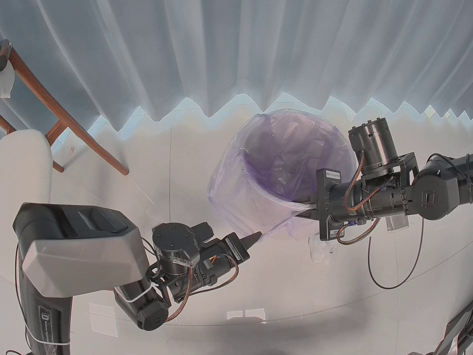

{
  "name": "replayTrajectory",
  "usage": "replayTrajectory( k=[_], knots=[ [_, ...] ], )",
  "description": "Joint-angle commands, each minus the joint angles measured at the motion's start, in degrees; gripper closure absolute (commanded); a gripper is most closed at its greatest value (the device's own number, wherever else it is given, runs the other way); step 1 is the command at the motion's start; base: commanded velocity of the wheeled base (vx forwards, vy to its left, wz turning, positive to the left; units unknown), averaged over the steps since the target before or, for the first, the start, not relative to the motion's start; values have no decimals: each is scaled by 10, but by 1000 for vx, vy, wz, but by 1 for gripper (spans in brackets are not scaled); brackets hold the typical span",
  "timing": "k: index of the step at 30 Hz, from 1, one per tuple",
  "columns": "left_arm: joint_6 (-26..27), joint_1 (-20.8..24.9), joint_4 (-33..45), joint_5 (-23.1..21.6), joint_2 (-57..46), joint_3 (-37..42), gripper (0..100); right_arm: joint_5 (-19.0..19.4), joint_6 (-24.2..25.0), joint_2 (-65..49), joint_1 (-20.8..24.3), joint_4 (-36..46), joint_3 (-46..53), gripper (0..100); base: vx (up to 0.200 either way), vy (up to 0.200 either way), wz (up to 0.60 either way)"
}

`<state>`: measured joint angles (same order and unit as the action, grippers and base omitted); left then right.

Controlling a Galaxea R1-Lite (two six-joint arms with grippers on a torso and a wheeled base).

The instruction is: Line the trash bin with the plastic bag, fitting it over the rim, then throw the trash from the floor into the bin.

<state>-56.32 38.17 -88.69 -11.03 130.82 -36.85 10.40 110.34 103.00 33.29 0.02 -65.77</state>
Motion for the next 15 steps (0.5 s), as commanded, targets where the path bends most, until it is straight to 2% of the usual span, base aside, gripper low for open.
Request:
replayTrajectory(
  k=[1, 6, 7, 10, 12, 15],
  knots=[
    [1, -6, 2, 1, 16, -8, 100, 0, 0, -3, 0, -2, 0, 100, 0, 0, 0],
    [1, -6, 2, 0, 5, -2, 100, 3, -1, -2, 0, -3, -1, 100, 0, 0, 0],
    [1, -6, 2, 0, 1, -1, 0, 9, -1, -3, 1, -3, -1, 100, 0, 0, 0],
    [1, -6, 2, 3, -6, -5, 0, 16, -2, -3, 0, -3, -1, 100, 0, 0, 0],
    [2, -2, 2, 26, -19, -5, 0, 16, -4, -2, 0, -3, 0, 100, 0, 0, 0],
    [4, 5, 2, 34, -60, 19, 0, 16, -9, 2, -1, -2, 4, 100, 0, 0, 0]
  ],
)
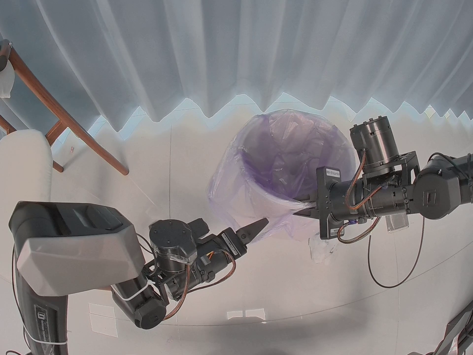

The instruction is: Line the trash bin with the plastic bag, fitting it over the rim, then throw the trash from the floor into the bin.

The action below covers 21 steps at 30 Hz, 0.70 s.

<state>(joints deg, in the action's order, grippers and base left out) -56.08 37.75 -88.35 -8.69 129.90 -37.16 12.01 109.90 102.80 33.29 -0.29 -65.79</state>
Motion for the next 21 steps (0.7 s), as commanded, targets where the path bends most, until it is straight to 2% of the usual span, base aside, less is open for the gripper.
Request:
replayTrajectory(
  k=[1, 4, 8, 12, 16, 17, 18, 19, 21],
  knots=[
    [2, 9, -2, 10, -51, 22, 0, 0, -5, 4, -1, 1, 4, 100, 0, 0, 0],
    [2, 14, -2, 10, -122, 93, 0, -1, -57, 11, -2, 1, 21, 100, 0, 0, 0],
    [25, 11, 1, 5, -234, 230, 0, -3, -173, 25, 0, 6, 44, 100, 0, 0, 0],
    [39, -21, 3, 6, -316, 325, 0, -2, -311, 19, 0, 19, 73, 100, 0, 0, 0],
    [41, -67, 4, 6, -368, 344, 0, -1, -529, 1, 0, 50, 113, 100, 0, 0, 0],
    [43, -71, 4, 5, -374, 343, 0, -1, -553, 0, 0, 54, 117, 100, 0, 0, 0],
    [43, -71, 4, 5, -374, 343, 0, -1, -553, 0, 0, 54, 117, 100, 0, 0, 0],
    [67, -95, 26, 4, -395, 328, 0, -1, -669, -5, -7, 64, 133, 100, 0, 0, 0],
    [92, -105, 63, 4, -400, 313, 0, -1, -701, -10, -12, 65, 135, 100, 0, 0, 0]
  ],
)
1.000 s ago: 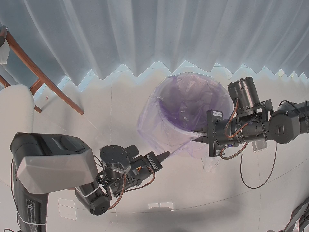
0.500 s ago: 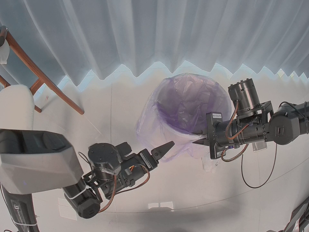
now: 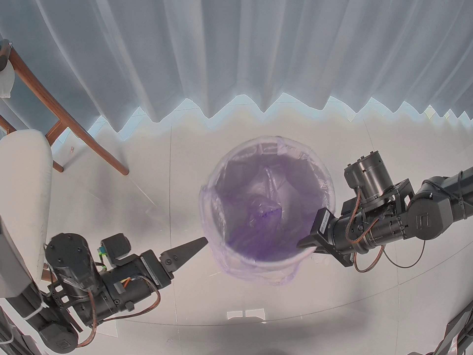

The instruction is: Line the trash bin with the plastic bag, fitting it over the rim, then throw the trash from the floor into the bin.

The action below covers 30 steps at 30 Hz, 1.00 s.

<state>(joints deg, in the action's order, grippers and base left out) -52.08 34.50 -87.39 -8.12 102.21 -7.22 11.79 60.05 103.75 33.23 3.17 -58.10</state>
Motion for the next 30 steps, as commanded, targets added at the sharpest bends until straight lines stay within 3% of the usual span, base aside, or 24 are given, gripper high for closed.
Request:
replayTrajectory(
  k=[1, 4, 7, 12, 21, 25, 30],
  knots=[
    [91, -86, 115, -1, -127, -13, 0, 1, -216, -21, -13, 32, 59, 100, 0, 0, 0],
    [147, -96, 219, -1, -139, -82, 0, 1, -217, -21, -11, 33, 58, 100, 0, 0, 0],
    [167, -93, 297, 0, -148, -145, 0, 1, -217, -22, -7, 39, 57, 100, 0, 0, 0],
    [241, -54, 332, -1, -128, -147, 0, -1, -212, -20, -6, 42, 55, 100, 0, 0, 0],
    [247, 47, 336, 6, -49, -142, 0, -5, -196, -22, -6, 42, 58, 100, 0, 0, 0],
    [247, 80, 355, 41, -3, -145, 0, -5, -195, -19, -7, 42, 60, 100, 0, 0, 0],
    [241, 80, 412, 78, 18, -181, 0, -5, -192, -15, -7, 41, 57, 100, 0, 0, 0]
  ],
)
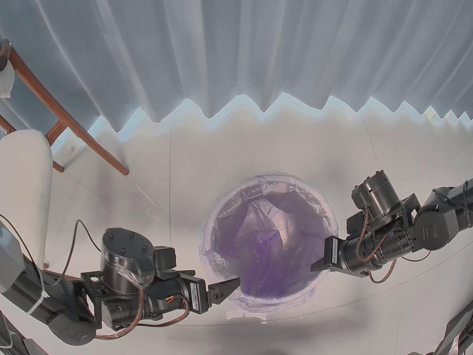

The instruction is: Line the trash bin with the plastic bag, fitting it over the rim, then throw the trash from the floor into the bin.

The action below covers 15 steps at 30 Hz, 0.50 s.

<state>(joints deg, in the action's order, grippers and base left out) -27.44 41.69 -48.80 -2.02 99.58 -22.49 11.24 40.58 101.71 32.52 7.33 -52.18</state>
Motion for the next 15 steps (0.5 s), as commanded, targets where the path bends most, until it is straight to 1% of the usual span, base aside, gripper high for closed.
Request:
replayTrajectory(
  k=[1, 5, 6, 7, 8, 9, 11, 15],
  knots=[
    [-9, 5, 35, 26, 52, -42, 0, -1, 6, 4, 0, 0, -4, 100, 0, 0, 0],
    [-52, -8, 70, 64, 87, -115, 0, -4, 13, 1, 2, 0, -6, 100, 0, 0, 0],
    [-52, -8, 70, 64, 87, -115, 0, -4, 13, 1, 2, 0, -6, 100, 0, 0, 0],
    [-74, -9, 97, 77, 104, -157, 0, -4, 13, -2, 2, 0, -5, 100, 0, 0, 0],
    [-75, -9, 100, 78, 105, -160, 0, -4, 13, -2, 2, 0, -5, 100, 0, 0, 0],
    [-88, -9, 121, 92, 121, -188, 0, -7, 13, -4, 2, 0, -5, 100, 0, 0, 0],
    [-98, -9, 132, 102, 135, -210, 0, -10, 13, -6, 2, 0, -5, 100, 0, 0, 0],
    [-109, -3, 133, 105, 154, -230, 0, -10, 13, -11, 2, 0, 0, 100, 0, 0, 0]
  ],
)
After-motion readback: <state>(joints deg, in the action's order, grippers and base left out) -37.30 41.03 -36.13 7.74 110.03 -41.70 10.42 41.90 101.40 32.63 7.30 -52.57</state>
